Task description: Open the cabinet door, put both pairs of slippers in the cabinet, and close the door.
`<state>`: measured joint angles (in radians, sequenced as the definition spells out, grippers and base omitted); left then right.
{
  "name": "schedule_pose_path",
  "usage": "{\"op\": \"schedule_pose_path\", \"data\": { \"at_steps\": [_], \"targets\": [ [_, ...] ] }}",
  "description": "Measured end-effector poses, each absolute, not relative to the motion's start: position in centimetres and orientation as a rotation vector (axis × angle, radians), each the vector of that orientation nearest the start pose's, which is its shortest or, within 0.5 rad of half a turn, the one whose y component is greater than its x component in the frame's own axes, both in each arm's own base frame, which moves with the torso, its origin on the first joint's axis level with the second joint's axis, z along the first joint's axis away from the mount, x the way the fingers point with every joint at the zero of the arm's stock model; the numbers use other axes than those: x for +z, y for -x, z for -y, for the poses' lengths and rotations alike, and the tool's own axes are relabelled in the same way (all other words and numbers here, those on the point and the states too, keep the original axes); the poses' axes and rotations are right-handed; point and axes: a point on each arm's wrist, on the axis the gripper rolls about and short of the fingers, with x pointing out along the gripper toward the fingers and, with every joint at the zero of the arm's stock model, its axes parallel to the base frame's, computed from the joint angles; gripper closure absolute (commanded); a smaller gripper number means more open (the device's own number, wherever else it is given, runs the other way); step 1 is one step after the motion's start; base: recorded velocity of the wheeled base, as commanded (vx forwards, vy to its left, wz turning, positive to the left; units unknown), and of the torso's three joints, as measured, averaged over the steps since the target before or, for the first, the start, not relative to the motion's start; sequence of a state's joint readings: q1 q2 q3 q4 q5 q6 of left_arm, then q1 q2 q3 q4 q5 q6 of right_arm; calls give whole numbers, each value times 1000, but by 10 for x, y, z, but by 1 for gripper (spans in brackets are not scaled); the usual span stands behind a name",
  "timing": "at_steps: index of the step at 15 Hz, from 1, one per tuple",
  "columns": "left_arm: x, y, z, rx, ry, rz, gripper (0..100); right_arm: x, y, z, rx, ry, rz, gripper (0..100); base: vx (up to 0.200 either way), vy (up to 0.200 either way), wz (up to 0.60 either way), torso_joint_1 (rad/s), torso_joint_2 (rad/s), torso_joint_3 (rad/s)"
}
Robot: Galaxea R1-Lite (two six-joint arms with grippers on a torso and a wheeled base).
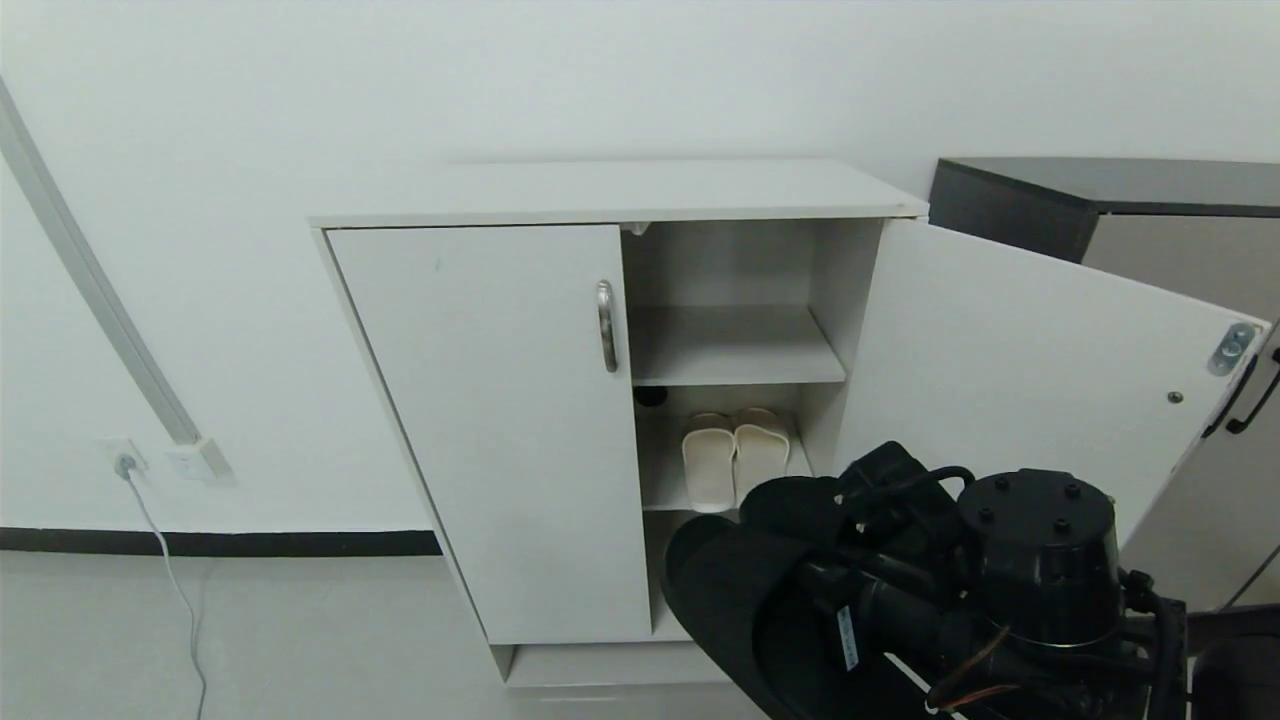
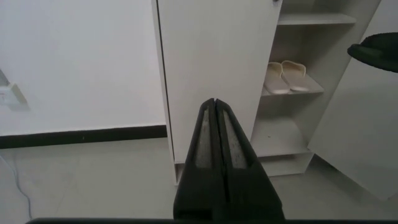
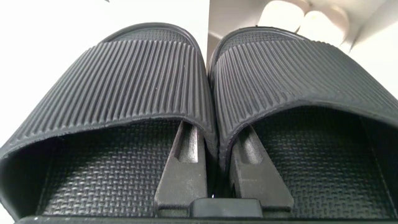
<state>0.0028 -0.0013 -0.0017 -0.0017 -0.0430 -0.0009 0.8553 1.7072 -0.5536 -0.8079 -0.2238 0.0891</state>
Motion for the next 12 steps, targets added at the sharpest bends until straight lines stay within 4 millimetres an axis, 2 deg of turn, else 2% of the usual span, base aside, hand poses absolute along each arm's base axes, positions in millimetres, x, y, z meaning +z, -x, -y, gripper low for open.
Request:
{"op": "schedule_pose_path", "data": {
  "at_steps": [3, 11, 12],
  "targets": [
    [76, 23, 1, -40, 1, 3, 100, 133, -185, -206, 611, 96, -330, 100, 0, 0, 0, -22, 352, 331],
    [76, 23, 1, -41, 0, 4, 100, 130, -186, -207, 607, 92, -322, 100, 0, 0, 0, 0, 0, 0],
    [76, 23, 1, -42, 0, 5, 100, 129, -186, -207, 608, 90, -319, 100, 0, 200, 0, -17, 61, 115]
  ]
}}
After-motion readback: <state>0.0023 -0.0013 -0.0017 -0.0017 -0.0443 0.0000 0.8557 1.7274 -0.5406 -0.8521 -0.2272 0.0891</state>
